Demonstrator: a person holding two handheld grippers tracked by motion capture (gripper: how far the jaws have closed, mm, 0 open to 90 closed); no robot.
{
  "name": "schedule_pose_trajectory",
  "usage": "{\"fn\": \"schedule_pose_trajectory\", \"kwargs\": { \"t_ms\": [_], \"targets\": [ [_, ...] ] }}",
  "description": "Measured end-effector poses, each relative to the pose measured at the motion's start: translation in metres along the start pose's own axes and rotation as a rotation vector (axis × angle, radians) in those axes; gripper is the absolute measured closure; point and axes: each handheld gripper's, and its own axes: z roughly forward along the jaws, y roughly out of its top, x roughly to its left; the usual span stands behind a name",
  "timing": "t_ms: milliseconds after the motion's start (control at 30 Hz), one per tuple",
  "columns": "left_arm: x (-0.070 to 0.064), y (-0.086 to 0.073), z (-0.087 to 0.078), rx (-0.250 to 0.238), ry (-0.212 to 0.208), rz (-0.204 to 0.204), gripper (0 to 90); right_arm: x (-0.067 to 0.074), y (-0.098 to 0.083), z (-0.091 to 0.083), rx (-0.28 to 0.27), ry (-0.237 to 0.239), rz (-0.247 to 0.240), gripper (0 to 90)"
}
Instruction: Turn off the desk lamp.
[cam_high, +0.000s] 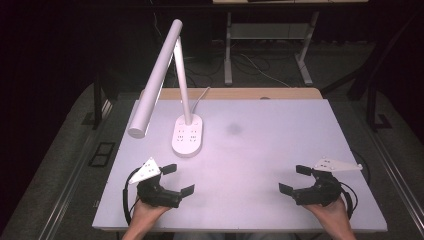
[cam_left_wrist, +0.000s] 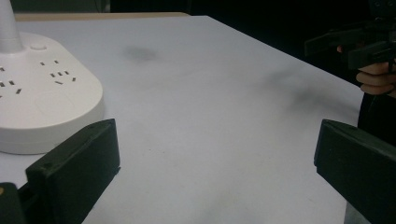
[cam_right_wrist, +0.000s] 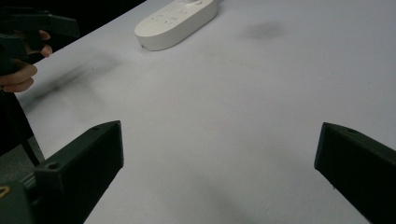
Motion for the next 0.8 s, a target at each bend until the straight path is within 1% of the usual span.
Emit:
{"fn": "schedule_pose_trajectory", "kwargs": {
  "t_ms": [133, 233, 500, 567, 600, 700, 767, 800],
  "targets": [
    [-0.0003, 0.0002, 0.0016, -0.003, -0.004, -0.005, 0.0, 0.0, -0.001, -0.0009, 0.007, 0.004, 0.009, 1.2],
    [-0.0002, 0.0003, 0.0016, -0.001, -0.006, 0.001, 0.0, -0.0001, -0.0015, -0.0006, 0.011, 0.003, 0.003, 1.2],
    [0.0003, 0.0003, 0.0014, -0.003, -0.008, -0.004, 0.0, -0.0007, -0.0016, 0.0001, 0.035, 0.01, 0.005, 1.2],
    [-0.0001, 0.0003, 0.0019, -0.003, -0.01, -0.004, 0.0, -0.0012, -0.0016, 0.0002, 0.043, 0.006, 0.006, 1.2],
    [-0.0001, 0.0002, 0.0019, 0.009, -0.011, 0.002, 0.0, -0.0018, -0.0015, 0.0003, 0.043, 0.005, 0.007, 1.2],
    [-0.0005, 0.0002, 0.0021, 0.007, -0.011, 0.001, 0.0, -0.0035, -0.0009, -0.0002, 0.047, 0.009, 0.011, 1.2],
    [-0.0005, 0.0002, 0.002, 0.006, -0.011, 0.001, 0.0, -0.0039, -0.0002, -0.0005, 0.05, 0.011, 0.017, 1.3],
    [-0.0006, 0.0001, 0.0017, 0.004, -0.002, 0.003, 0.0, -0.0042, 0.0003, -0.0008, 0.055, 0.014, 0.017, 1.2]
  ]
}}
